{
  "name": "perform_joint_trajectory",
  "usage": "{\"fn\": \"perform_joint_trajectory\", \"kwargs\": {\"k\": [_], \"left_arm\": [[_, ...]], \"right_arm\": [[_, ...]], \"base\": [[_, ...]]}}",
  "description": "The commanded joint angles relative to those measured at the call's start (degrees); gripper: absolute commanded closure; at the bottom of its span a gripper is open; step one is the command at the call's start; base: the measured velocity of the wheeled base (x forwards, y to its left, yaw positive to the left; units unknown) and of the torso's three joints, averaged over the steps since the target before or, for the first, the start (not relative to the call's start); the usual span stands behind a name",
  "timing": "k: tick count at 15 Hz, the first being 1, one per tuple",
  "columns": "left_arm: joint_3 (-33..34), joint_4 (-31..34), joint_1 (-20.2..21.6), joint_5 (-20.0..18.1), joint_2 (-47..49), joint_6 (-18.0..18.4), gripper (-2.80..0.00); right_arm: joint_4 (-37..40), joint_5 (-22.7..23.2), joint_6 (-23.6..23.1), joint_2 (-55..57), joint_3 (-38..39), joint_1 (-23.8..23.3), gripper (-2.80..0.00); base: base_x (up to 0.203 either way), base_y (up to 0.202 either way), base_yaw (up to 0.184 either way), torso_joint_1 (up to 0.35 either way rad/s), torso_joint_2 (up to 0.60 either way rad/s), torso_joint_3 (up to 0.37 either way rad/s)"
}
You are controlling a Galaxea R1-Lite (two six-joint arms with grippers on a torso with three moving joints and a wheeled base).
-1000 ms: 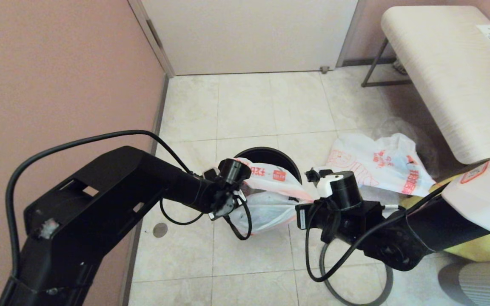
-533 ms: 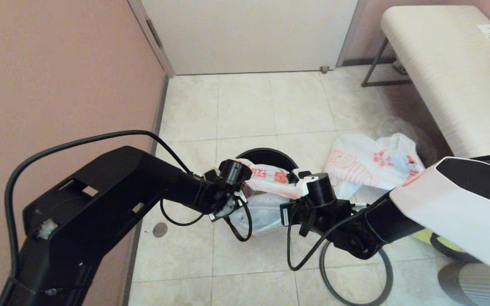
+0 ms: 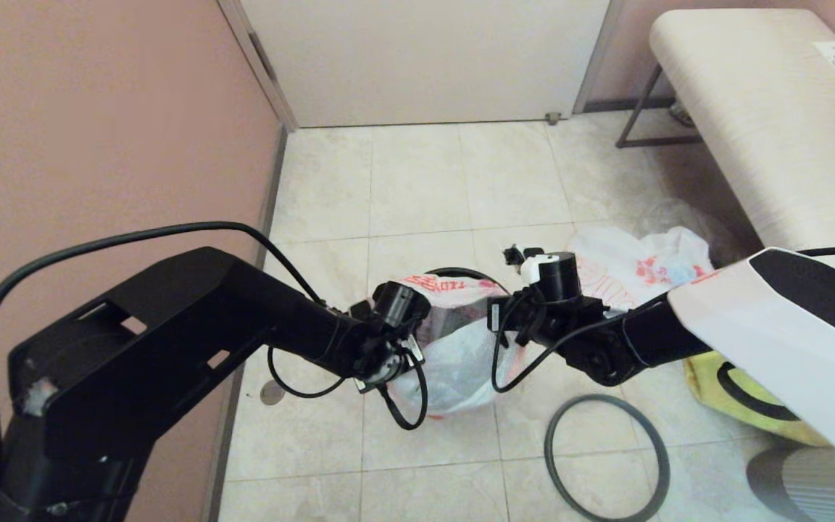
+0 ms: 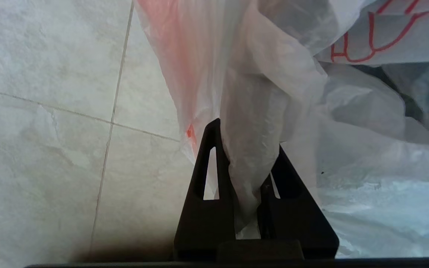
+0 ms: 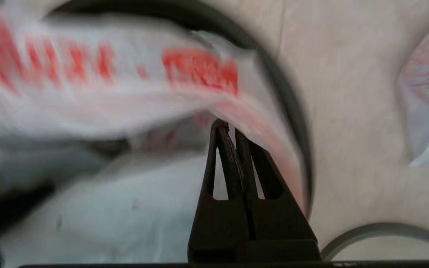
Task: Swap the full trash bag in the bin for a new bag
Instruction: Put the new garbage bag on the trash can
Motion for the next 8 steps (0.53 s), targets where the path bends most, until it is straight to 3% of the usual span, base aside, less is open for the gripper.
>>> {"fn": "perform_joint_trajectory", "kwargs": {"k": [1, 8], "left_arm": [[0.6, 0.0, -0.4, 0.2, -0.8, -0.3, 0.00], [1.4, -0.1, -1.6, 0.6, -1.1, -0.3, 0.00]], "right_arm": [[0.4, -0.1, 0.1, 0.4, -1.9, -0.8, 0.00], [0.5, -0.2, 1.1, 1.2, -2.3, -4.6, 0.00]], "base": [[0.000, 0.000, 0.000, 0.000, 0.00, 0.000], [0.000, 0.000, 0.000, 0.000, 0.00, 0.000]]}}
